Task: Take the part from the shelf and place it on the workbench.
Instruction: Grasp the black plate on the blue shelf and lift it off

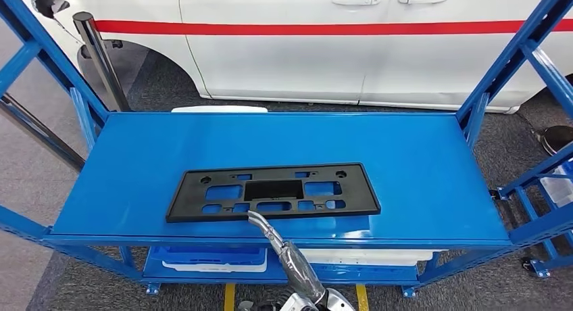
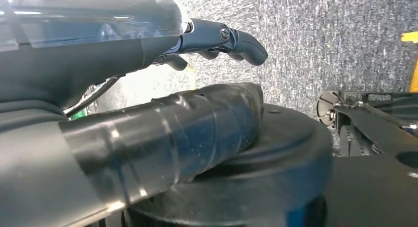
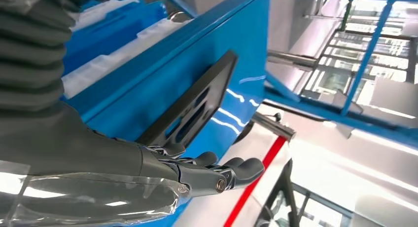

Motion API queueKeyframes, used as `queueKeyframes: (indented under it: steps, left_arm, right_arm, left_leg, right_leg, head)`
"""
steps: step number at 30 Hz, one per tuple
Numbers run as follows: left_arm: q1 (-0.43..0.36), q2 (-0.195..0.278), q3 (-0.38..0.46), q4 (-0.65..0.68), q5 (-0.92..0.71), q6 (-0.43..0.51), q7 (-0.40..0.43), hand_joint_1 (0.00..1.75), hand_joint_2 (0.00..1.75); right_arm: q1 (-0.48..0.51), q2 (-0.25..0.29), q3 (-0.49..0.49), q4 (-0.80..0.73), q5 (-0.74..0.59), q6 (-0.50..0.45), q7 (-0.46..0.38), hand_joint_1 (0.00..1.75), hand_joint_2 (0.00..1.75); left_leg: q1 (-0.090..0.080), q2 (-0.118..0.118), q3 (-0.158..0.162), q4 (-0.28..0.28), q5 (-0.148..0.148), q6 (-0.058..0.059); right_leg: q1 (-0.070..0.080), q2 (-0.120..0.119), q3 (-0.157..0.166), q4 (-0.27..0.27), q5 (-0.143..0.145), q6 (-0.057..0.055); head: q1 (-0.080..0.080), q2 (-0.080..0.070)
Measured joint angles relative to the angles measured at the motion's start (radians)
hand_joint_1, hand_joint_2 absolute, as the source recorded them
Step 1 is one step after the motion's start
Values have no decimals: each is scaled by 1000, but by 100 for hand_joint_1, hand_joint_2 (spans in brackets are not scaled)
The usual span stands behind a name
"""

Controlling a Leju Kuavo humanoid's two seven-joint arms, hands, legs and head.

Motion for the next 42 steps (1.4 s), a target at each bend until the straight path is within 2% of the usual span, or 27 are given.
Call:
queueKeyframes:
  steps: [2, 3, 4, 6, 7, 8, 9, 10, 12, 14, 17, 18, 20, 22, 23, 24, 25, 27, 29, 32, 34, 35, 37, 38, 39, 40, 42]
  left_arm:
    - [0, 0, -2, 0, 0, -1, 0, 0, 0]
    - [0, 0, -2, 0, 0, -1, 0, 0, 0]
    - [-1, 1, -2, 0, 0, 0, -1, 0, 0]
    - [0, 1, -3, 0, 0, 0, -1, 0, 0]
    - [0, 2, -3, 0, 0, 0, -2, 0, 0]
    - [0, 2, -3, 0, 0, 1, -2, 0, 0]
    - [0, 3, -3, 0, 0, 1, -2, 0, 0]
    - [0, 3, -3, 0, 0, 1, -2, 0, 0]
    - [0, 3, -3, 0, 0, 1, -2, 0, 0]
    - [0, 3, -3, 0, 0, 1, -2, 0, 0]
    - [1, 3, -4, 0, 0, -1, -2, 0, 0]
    - [2, 3, -4, 0, 0, -2, -2, 0, 0]
    - [1, 3, -5, 0, 0, -5, -2, 0, 0]
    - [1, 3, -7, 0, 0, -9, -2, 0, 0]
    - [2, 3, -9, 0, 0, -10, -1, 0, 0]
    - [2, 3, -10, 0, 0, -11, -1, 0, 0]
    - [2, 3, -12, 0, 0, -12, 0, 0, 0]
    - [1, 3, -18, 0, -1, -13, 2, 0, 0]
    - [1, 3, -27, 0, -4, -13, 7, 0, 0]
    - [-2, 4, -39, 0, -10, -13, 18, 0, 0]
    - [-4, 5, -48, 0, -11, -13, 21, 0, 0]
    - [-4, 5, -51, 0, -11, -13, 22, 0, 0]
    - [-5, 7, -55, 0, -11, -13, 23, 0, 0]
    - [-5, 8, -56, 0, -11, -13, 24, 0, 0]
    - [-5, 9, -57, 0, -11, -14, 25, 0, 0]
    - [-6, 10, -58, 0, -10, -14, 27, 0, 0]
    - [-5, 11, -60, 0, -10, -14, 28, 0, 0]
  right_arm:
    - [-1, 3, -2, 4, 3, -5, 2, 0, 175]
    - [-2, 4, -2, 6, 4, -5, 2, 0, 175]
    - [-3, 5, -2, 8, 4, -5, 3, 0, 175]
    - [-4, 6, -3, 11, 4, -5, 4, 0, 175]
    - [-4, 7, -3, 14, 4, -5, 4, 0, 175]
    - [-5, 7, -3, 16, 4, -5, 5, 0, 175]
    - [-5, 7, -3, 17, 4, -5, 5, 0, 175]
    - [-5, 8, -3, 19, 4, -5, 5, 0, 175]
    - [-5, 9, -4, 20, 4, -5, 6, 0, 175]
    - [-6, 10, -5, 21, 5, -6, 7, 0, 175]
    - [-11, 10, -5, 26, 27, -29, 22, 0, 175]
    - [-15, 10, -5, 28, 40, -46, 30, 0, 175]
    - [-21, 10, -5, 36, 73, -86, 49, 0, 175]
    - [-28, 10, -5, 50, 119, -135, 70, 0, 175]
    - [-31, 10, -5, 59, 147, -162, 82, 0, 175]
    - [-34, 10, -5, 68, 175, -188, 93, 0, 175]
    - [-38, 11, -4, 76, 205, -214, 106, 0, 175]
    - [-50, 11, 0, 94, 298, -285, 145, 0, 175]
    - [-65, 14, 4, 119, 486, -401, 221, 0, 175]
    - [-80, 23, 5, 161, 766, -514, 324, 0, 175]
    - [-86, 31, 1, 181, 864, -524, 355, 0, 175]
    - [-88, 36, -1, 189, 893, -526, 364, 0, 175]
    - [-91, 42, -4, 205, 931, -528, 382, 0, 175]
    - [-92, 43, -5, 213, 943, -528, 391, 0, 175]
    - [-93, 44, -5, 221, 951, -528, 399, 0, 175]
    - [-94, 45, -5, 227, 956, -528, 406, 0, 175]
    - [-97, 48, -5, 237, 961, -528, 412, 0, 175]
  left_leg:
    - [1, 0, 0, 3, -5, -10]
    - [2, 1, -7, 21, -20, -16]
    - [4, 2, -22, 57, -44, -21]
    - [7, 4, -76, 178, -107, -30]
    - [8, 4, -103, 235, -128, -33]
    - [9, 5, -117, 266, -132, -36]
    - [9, 5, -112, 259, -117, -36]
    - [10, 5, -89, 214, -86, -36]
    - [9, 7, -19, 75, -26, -30]
    - [5, 6, 18, -2, -9, -21]
    - [5, 5, 23, -16, -8, -4]
    - [7, 6, 26, -20, -6, 4]
    - [10, 8, 29, -27, -2, 15]
    - [8, 9, 29, -27, -3, 19]
    - [7, 9, 29, -26, -3, 20]
    - [7, 9, 30, -25, -4, 20]
    - [7, 8, 30, -23, -6, 19]
    - [6, 6, 31, -17, -11, 15]
    - [3, 6, 29, -10, -16, 6]
    - [2, 6, 29, -9, -20, -9]
    - [5, 7, 16, 24, -46, -20]
    - [6, 7, -3, 67, -73, -26]
    - [8, 7, -62, 193, -132, -34]
    - [9, 7, -86, 244, -147, -36]
    - [9, 7, -95, 261, -142, -37]
    - [10, 7, -86, 240, -118, -37]
    - [10, 8, -31, 116, -46, -33]
  right_leg:
    - [-3, 0, 3, -8, 4, -11]
    - [-5, -2, 6, -12, 6, -17]
    - [-7, -4, 8, -16, 8, -22]
    - [-7, -9, 9, -17, 7, -28]
    - [-6, -10, 9, -17, 7, -29]
    - [-6, -11, 9, -17, 6, -29]
    - [-6, -11, 10, -17, 6, -29]
    - [-6, -11, 12, -17, 5, -28]
    - [-5, -9, 15, -16, 3, -23]
    - [-2, -9, 16, -15, 1, -15]
    - [-1, -9, 16, -16, 0, 0]
    - [-2, -9, 13, -3, -10, 5]
    - [-4, -9, -22, 77, -59, 12]
    - [-5, -9, -84, 205, -117, 16]
    - [-6, -9, -106, 247, -125, 17]
    - [-7, -9, -111, 254, -115, 17]
    - [-8, -9, -98, 222, -86, 16]
    - [-7, -9, -39, 93, -20, 11]
    - [-4, -8, -1, 6, 8, 4]
    - [-3, -5, 2, -9, 8, -8]
    - [-6, -6, 5, -16, 11, -19]
    - [-8, -8, 6, -17, 11, -23]
    - [-7, -11, 6, -17, 10, -28]
    - [-7, -11, 6, -17, 10, -28]
    - [-6, -11, 6, -17, 9, -29]
    - [-6, -10, 7, -17, 9, -28]
    - [-6, -8, 12, -17, 6, -25]
  head:
    - [0, 0]
    - [0, 0]
    - [0, 0]
    - [0, 0]
    - [0, 0]
    - [0, 0]
    - [0, 0]
    - [0, 0]
    - [0, 0]
    - [0, 0]
    - [0, 0]
    - [0, 0]
    - [0, 0]
    - [0, 0]
    - [0, 0]
    - [0, 0]
    - [0, 0]
    - [0, 0]
    - [0, 0]
    - [0, 0]
    - [0, 0]
    - [-1, 0]
    - [-1, 0]
    - [-1, 0]
    - [-1, 0]
    - [-1, 0]
    - [-1, 0]
